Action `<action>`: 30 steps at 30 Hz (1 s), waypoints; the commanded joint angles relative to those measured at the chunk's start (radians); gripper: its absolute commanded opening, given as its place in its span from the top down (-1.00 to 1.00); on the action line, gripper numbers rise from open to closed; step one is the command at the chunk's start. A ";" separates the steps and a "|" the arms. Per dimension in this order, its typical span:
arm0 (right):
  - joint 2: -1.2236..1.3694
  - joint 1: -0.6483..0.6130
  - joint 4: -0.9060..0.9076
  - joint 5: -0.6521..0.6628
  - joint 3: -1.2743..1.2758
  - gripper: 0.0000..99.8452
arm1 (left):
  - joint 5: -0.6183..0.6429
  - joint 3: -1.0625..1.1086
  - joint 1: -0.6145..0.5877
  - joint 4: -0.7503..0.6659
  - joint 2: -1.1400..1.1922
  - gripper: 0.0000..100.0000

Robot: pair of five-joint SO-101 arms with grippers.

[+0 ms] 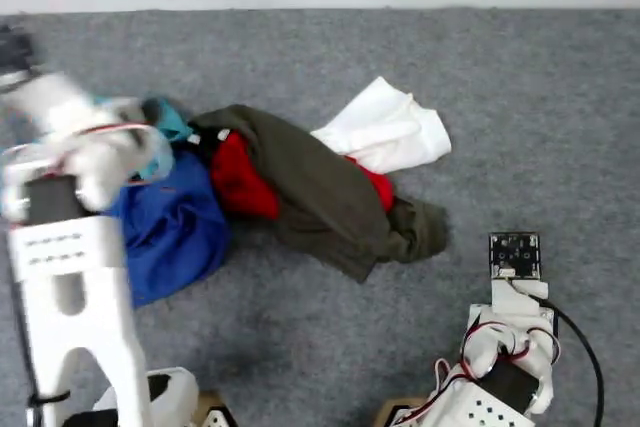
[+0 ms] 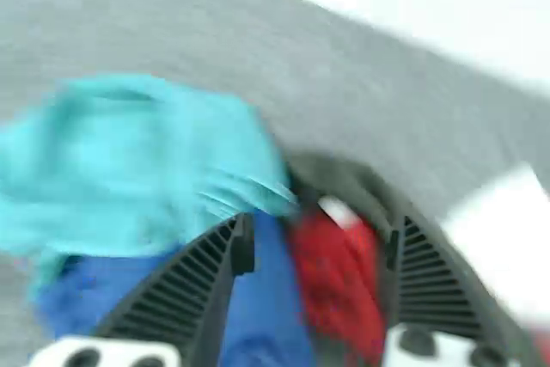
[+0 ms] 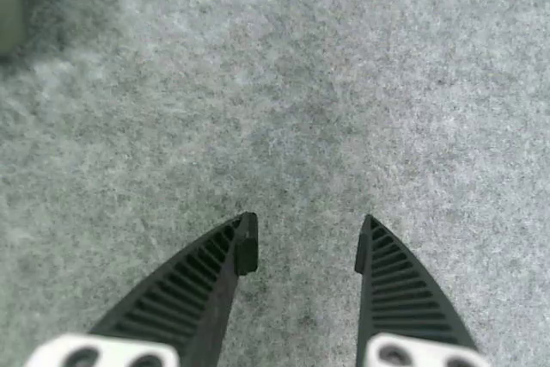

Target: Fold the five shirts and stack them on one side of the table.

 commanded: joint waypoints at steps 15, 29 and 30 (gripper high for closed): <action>0.002 -0.033 0.110 0.011 -0.255 0.60 | -0.219 -0.008 0.364 -0.064 0.512 0.49; 0.769 -0.076 0.039 -0.058 -0.620 0.60 | -0.218 -0.116 0.393 0.025 0.571 0.49; 0.848 -0.077 0.039 -0.058 -0.661 0.60 | -0.216 -0.116 0.393 0.025 0.571 0.49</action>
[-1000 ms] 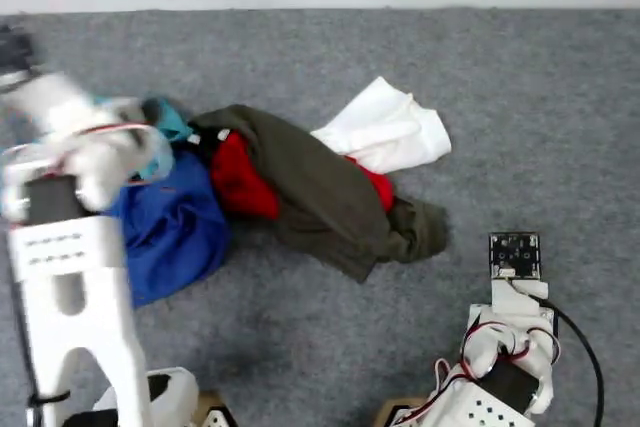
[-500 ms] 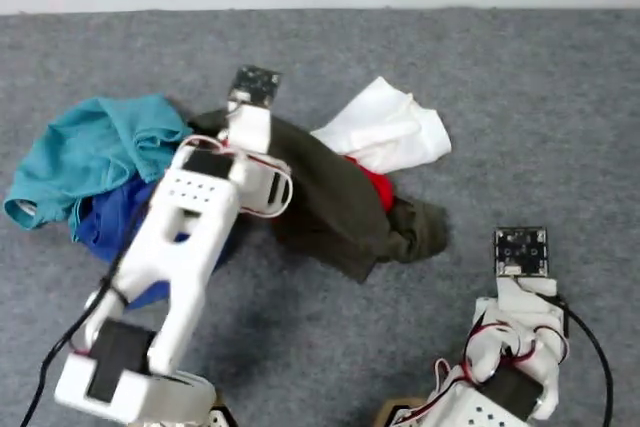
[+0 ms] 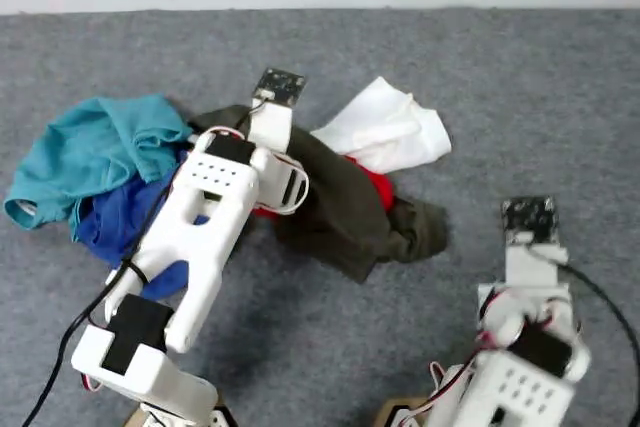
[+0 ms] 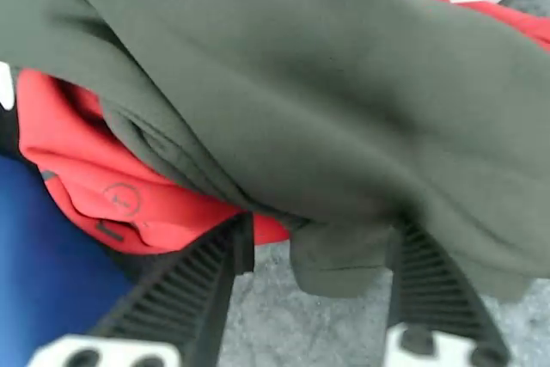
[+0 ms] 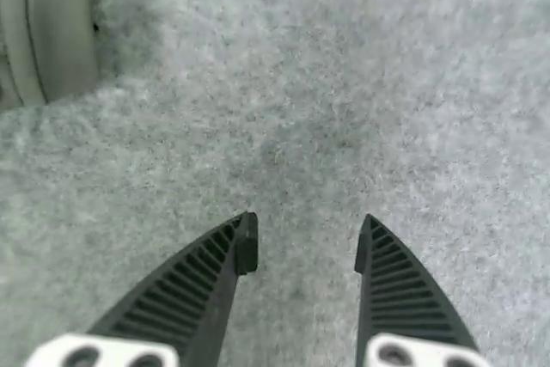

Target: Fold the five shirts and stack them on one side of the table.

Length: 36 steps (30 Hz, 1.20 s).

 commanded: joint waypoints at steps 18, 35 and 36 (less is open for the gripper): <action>0.862 -0.018 -0.059 -0.018 -0.325 0.60 | -0.517 -0.219 0.221 0.325 0.080 0.55; 0.863 -0.018 -0.059 -0.021 -0.322 0.60 | -0.239 -0.479 -0.049 0.322 0.127 0.73; 0.863 -0.018 -0.058 -0.021 -0.322 0.60 | -0.239 -0.481 -0.040 0.322 0.127 0.73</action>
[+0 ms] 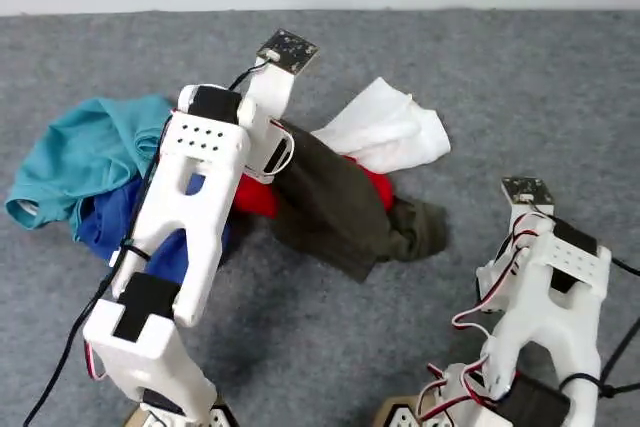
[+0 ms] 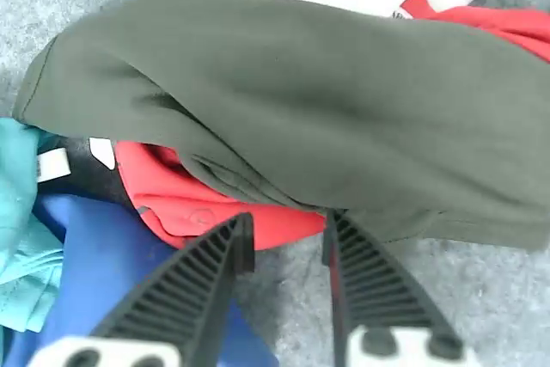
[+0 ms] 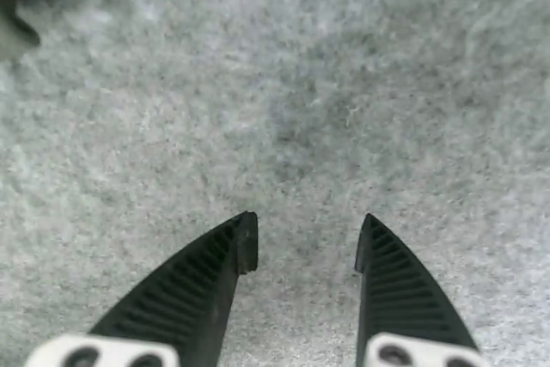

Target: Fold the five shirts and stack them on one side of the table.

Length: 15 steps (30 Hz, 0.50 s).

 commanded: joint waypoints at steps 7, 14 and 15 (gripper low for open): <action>0.004 -0.010 -0.010 -0.008 -0.032 0.60 | -0.015 -0.041 0.048 0.002 0.018 0.63; 0.004 -0.010 -0.012 -0.003 -0.032 0.60 | -0.015 -0.047 0.048 -0.064 0.224 0.60; 0.004 -0.010 -0.012 -0.003 -0.032 0.60 | -0.015 -0.047 0.048 -0.084 0.245 0.60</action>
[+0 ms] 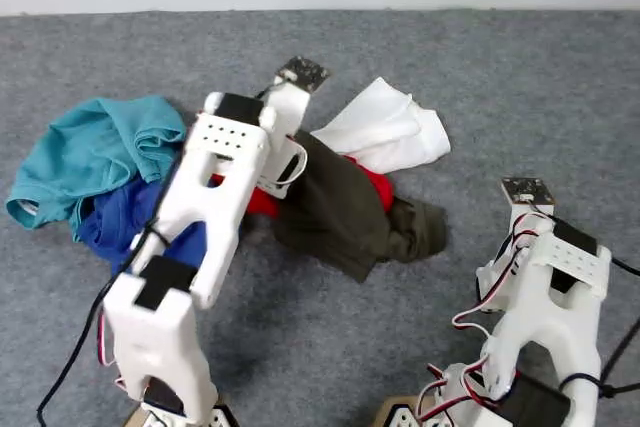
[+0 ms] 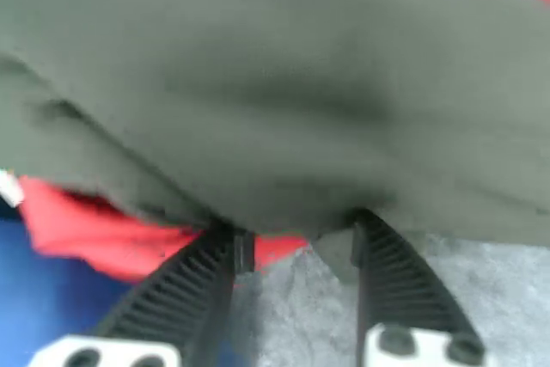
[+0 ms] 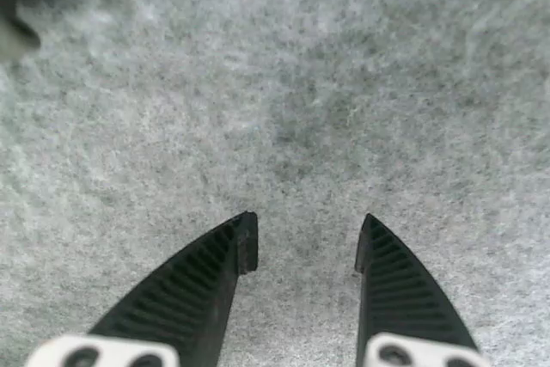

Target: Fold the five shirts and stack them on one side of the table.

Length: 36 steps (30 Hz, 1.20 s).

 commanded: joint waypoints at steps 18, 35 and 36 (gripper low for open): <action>0.005 -0.010 -0.013 -0.003 -0.031 0.60 | -0.011 -0.176 0.061 -0.041 0.072 0.97; 0.005 -0.008 -0.102 -0.002 0.077 0.60 | -0.009 -0.536 -0.219 0.322 -0.245 0.97; 0.005 -0.008 -0.124 -0.002 0.095 0.60 | -0.012 -0.526 -0.245 0.322 -0.275 0.97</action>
